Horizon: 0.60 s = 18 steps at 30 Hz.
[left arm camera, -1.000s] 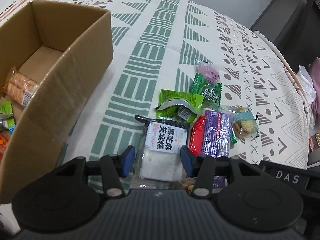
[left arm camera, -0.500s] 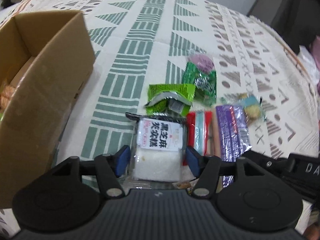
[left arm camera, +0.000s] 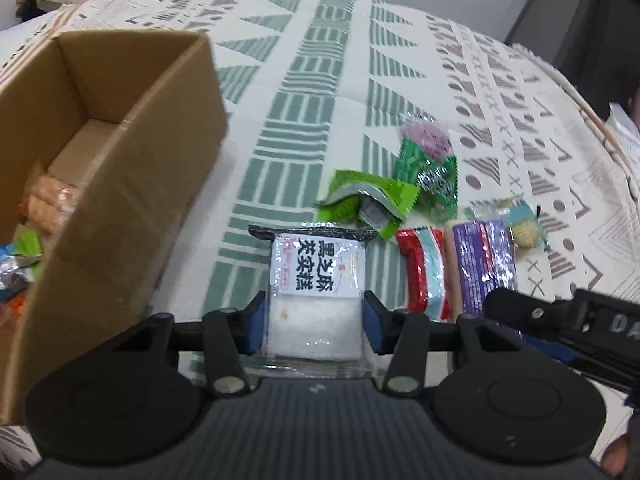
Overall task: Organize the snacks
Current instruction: 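Grasp the purple bar with the right tool while the left tool grasps the white rice cake pack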
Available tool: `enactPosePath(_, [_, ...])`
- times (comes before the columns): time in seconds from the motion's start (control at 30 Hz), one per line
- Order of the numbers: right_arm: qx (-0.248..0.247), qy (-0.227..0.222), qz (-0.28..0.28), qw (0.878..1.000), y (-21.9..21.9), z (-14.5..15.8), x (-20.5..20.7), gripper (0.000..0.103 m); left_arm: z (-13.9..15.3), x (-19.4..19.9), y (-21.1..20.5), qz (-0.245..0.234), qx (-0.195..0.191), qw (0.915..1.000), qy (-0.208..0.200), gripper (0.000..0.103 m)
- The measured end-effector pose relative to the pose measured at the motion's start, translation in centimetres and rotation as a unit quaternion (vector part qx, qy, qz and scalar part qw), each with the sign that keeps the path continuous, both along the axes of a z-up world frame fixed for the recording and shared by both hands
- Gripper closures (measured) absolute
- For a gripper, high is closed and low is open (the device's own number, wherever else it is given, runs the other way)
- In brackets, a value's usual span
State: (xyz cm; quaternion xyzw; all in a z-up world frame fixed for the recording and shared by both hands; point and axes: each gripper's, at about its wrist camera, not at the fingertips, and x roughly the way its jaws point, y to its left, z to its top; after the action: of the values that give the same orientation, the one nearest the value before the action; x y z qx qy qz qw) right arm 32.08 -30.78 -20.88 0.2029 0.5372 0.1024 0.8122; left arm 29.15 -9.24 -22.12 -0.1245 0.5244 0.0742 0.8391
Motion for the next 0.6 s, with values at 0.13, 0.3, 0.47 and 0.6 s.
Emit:
enactPosePath(0.13, [-0.029, 0.001, 0.015, 0.999, 0.8, -0.3, 0.0, 0.056, 0.6, -0.6, 0.8, 0.010, -0.012, 0.9999, -0.004, 0.055])
enactPosePath(0.3, [-0.061, 0.002, 0.040, 0.997, 2.1, -0.6, -0.3, 0.056, 1.0, -1.2, 1.4, 0.013, -0.023, 0.9996, -0.005, 0.055])
enactPosePath(0.47, [-0.057, -0.003, 0.049, 0.997, 2.3, -0.3, -0.8, 0.073, 1.7, -1.7, 1.7, 0.015, -0.023, 0.9996, -0.010, 0.056])
enactPosePath(0.6, [-0.029, -0.024, 0.045, 0.998, 1.8, 1.1, -1.4, 0.074, 3.1, -2.3, 1.8, 0.014, -0.020, 0.9995, -0.020, 0.056])
